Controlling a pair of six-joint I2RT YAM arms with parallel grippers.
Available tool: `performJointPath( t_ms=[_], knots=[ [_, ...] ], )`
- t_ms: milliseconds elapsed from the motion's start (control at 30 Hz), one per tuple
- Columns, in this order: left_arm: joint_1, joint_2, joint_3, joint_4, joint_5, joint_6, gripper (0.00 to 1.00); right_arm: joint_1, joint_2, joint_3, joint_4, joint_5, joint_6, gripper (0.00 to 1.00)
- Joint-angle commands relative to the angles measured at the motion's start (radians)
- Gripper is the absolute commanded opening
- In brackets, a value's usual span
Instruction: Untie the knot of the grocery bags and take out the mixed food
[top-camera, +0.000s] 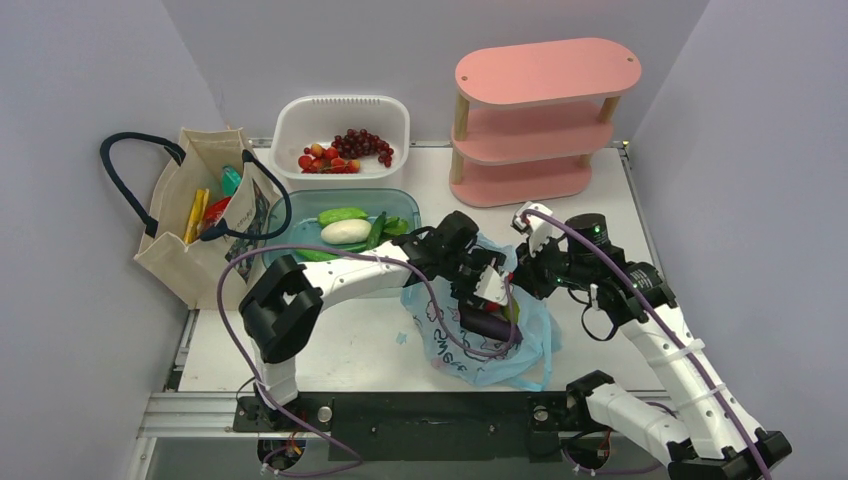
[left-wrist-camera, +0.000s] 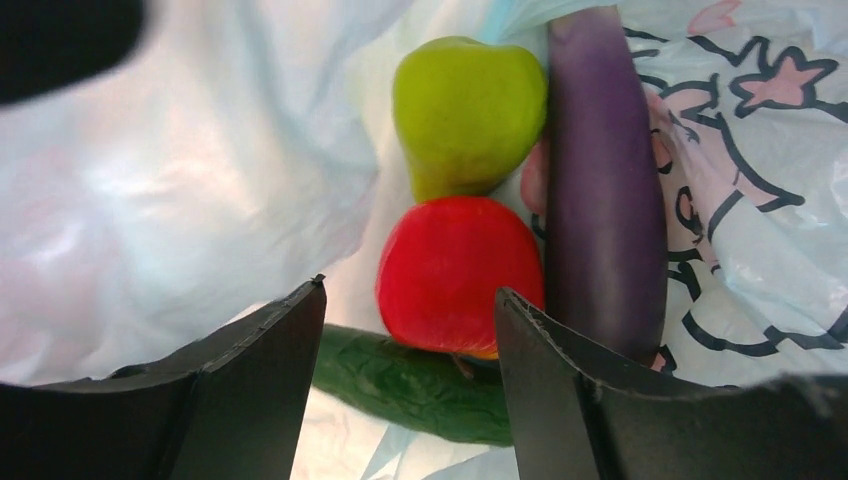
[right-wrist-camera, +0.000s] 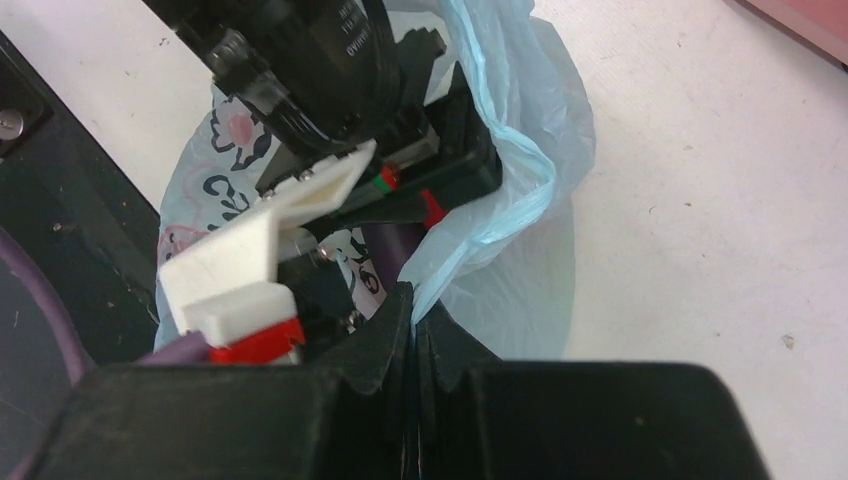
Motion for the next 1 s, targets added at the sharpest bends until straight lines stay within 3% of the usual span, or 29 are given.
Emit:
performJointPath(
  t_ms=[0,167,233,333,400,733,967],
  knots=[
    [0.000,0.055,0.095,-0.154,0.124,0.087,0.61,-0.006,0.024,0.049,0.013,0.017,-0.025,0.00],
    [0.000,0.037,0.056,-0.095,0.089,0.052,0.64,-0.010,0.034,0.067,0.005,0.016,-0.032,0.00],
    [0.001,0.036,0.038,-0.054,0.061,0.045,0.73,-0.012,0.036,0.070,0.004,0.015,-0.034,0.00],
    [-0.004,0.047,0.027,-0.004,0.001,0.026,0.94,-0.025,0.040,0.079,0.003,0.014,-0.036,0.00],
    [-0.006,0.065,0.038,-0.019,-0.031,0.020,0.97,-0.042,0.047,0.088,0.003,0.003,-0.036,0.00],
    [-0.005,0.174,0.121,-0.090,-0.064,0.036,0.97,-0.078,0.081,0.121,-0.008,-0.055,-0.045,0.00],
    [-0.003,0.244,0.145,-0.119,-0.109,0.052,0.91,-0.080,0.091,0.126,-0.011,-0.055,-0.047,0.00]
  ],
)
